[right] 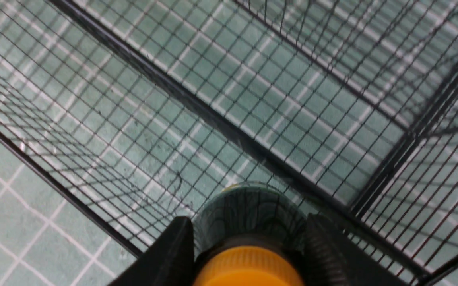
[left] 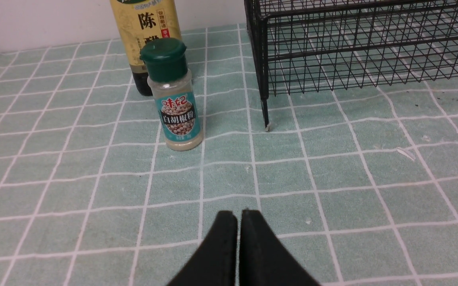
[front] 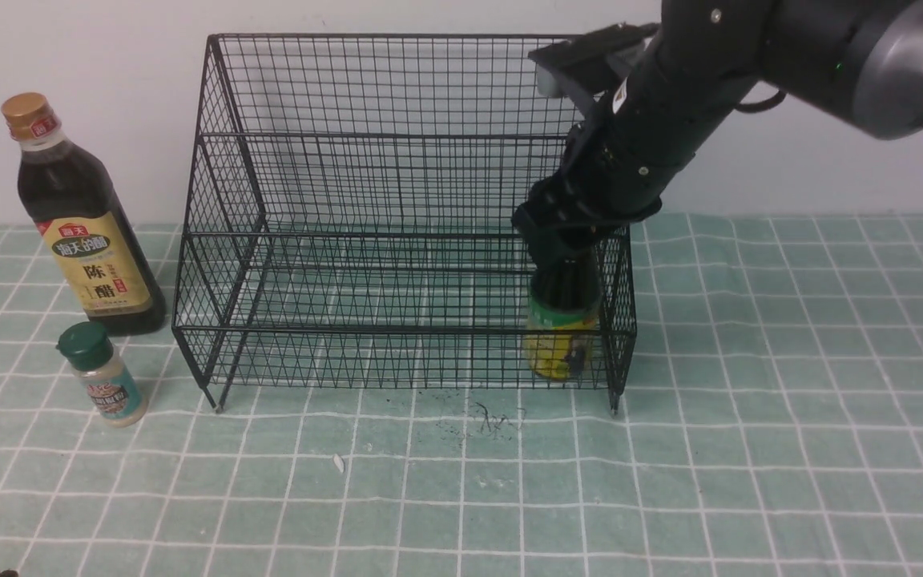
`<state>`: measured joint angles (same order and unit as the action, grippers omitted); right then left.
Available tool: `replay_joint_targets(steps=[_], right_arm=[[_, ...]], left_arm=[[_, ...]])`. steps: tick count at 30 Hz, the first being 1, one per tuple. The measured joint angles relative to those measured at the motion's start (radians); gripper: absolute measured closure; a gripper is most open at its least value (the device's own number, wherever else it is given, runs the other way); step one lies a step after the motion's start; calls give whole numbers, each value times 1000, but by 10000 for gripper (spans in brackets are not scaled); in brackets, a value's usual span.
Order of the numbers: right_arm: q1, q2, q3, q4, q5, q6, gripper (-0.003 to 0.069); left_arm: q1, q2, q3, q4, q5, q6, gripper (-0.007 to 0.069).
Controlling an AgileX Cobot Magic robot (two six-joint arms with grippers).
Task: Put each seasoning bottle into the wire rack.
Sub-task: Use the right arm to put the condiment bottle back on the shelf, then use the left arm to grab the condiment bottle closest to it
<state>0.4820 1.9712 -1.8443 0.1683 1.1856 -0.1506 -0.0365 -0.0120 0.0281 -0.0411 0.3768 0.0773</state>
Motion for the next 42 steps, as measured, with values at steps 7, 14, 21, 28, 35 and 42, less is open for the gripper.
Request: replay_joint_targets(steps=[7,14,21,28,35,42], right_arm=[[1,-7,-27,-49,59,94,258],[1,-179,-45,-127,65,151,220],[1,-500,18,-120,71,190,372],[1,-907,283,-146,67,261,608],[1,-1442,830,-157,-312,308,672],[1,-1810,1244,-157,-592,382,672]], left_arm=[[0,0,0,0,0,0,631],[0,0,0,0,0,0,631],[0,0,0,0,0,0,631],[0,0,0,0,0,0,631],[0,0,0,0,0,0,631],[0,0,0,0,0,0,631]])
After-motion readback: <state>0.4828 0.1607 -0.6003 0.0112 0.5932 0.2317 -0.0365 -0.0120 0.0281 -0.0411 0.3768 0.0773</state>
